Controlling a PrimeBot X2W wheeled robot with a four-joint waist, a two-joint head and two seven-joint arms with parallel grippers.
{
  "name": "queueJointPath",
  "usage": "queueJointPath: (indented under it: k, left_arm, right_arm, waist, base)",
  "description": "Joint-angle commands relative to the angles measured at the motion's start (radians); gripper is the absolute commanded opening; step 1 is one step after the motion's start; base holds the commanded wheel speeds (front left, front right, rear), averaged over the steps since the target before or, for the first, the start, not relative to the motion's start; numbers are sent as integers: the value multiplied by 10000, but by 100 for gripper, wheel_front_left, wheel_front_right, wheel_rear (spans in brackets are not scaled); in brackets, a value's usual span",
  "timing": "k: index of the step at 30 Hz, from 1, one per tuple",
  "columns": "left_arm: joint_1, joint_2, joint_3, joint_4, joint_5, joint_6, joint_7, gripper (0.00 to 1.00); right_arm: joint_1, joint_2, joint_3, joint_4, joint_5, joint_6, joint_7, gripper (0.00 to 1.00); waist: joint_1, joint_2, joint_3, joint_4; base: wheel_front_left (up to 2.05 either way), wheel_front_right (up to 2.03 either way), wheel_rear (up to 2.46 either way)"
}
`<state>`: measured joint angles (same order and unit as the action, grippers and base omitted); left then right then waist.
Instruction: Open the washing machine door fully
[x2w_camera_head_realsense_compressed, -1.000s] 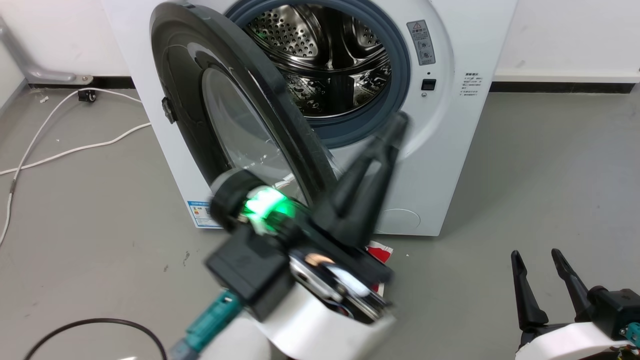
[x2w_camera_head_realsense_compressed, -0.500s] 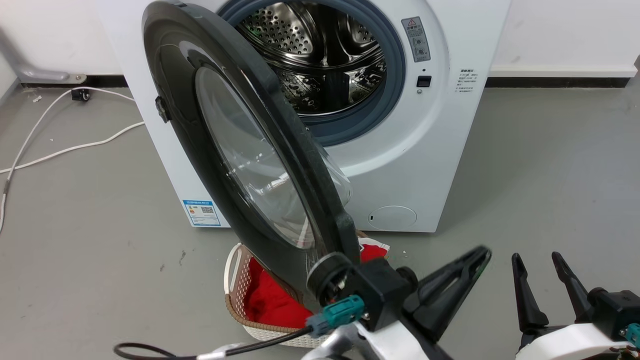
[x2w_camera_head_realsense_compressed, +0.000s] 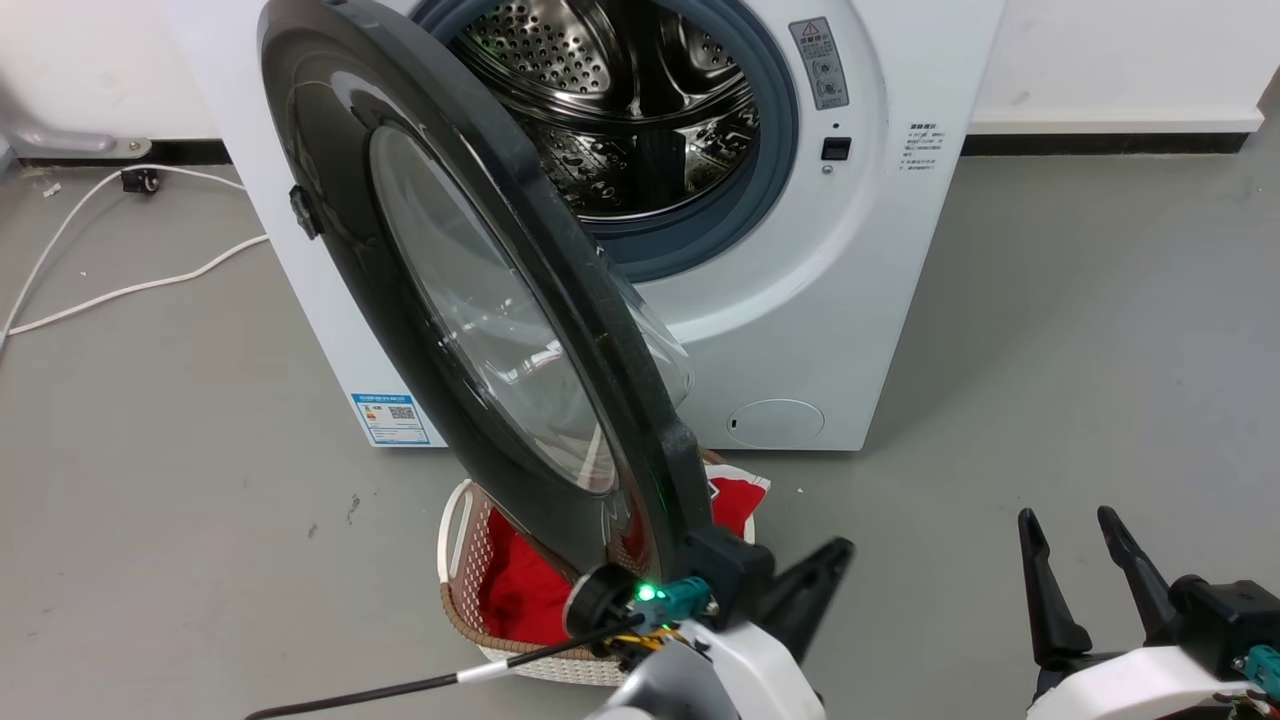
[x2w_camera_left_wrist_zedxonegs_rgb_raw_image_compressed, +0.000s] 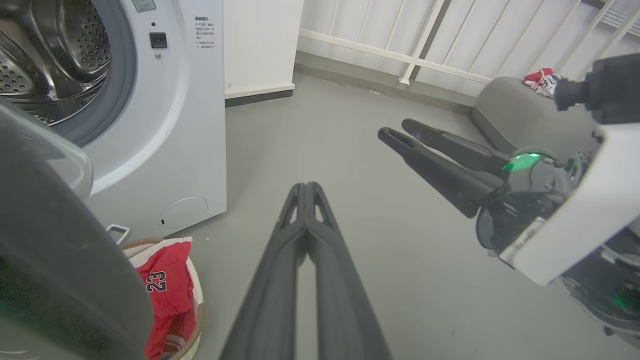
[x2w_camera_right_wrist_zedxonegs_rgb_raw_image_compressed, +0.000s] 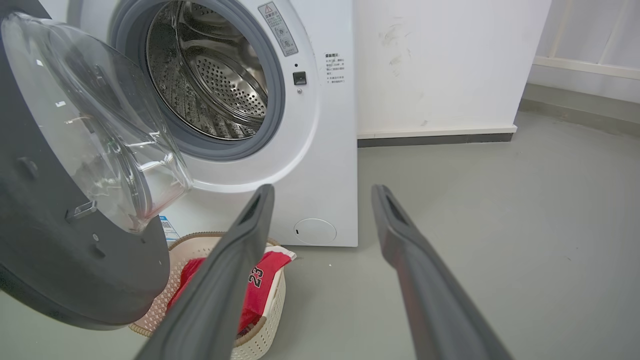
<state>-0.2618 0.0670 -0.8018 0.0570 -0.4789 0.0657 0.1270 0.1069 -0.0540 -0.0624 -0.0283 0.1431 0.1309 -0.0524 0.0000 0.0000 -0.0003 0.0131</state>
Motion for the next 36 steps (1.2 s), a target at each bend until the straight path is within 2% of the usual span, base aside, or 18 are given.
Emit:
queueJointPath:
  k: [1,13,21,29,36]
  left_arm:
    - [-141,63,84,121,75,83,-106,0]
    - [-530,301,1144,1240,13,759,-887,0]
    - [-353,526,1410,952,-35,1035,-1037,0]
    - [11,624,1325,277,-28,1309,-903,0]
    - [207,759,1136,-310,134,1446,-808,0]
  right_arm:
    - [-125,33,5,38,46,-1,-42,100]
    - [-247,42,65,185,171,-1,-105,100]
    - [-348,42,-20,324,178,-1,-144,100]
    - [-450,40,-88,408,214,-1,-214,100]
    - [-481,37,-136,470,256,-1,-283,100]
  waist:
    - [0,0,10,-19]
    - [0,0,202,-114]
    - [0,0,258,58]
    - [0,0,305,530]
    - [0,0,370,1315]
  base:
    - [0,0,0]
    - [0,0,0]
    - [0,0,0]
    - [0,0,0]
    - [0,0,0]
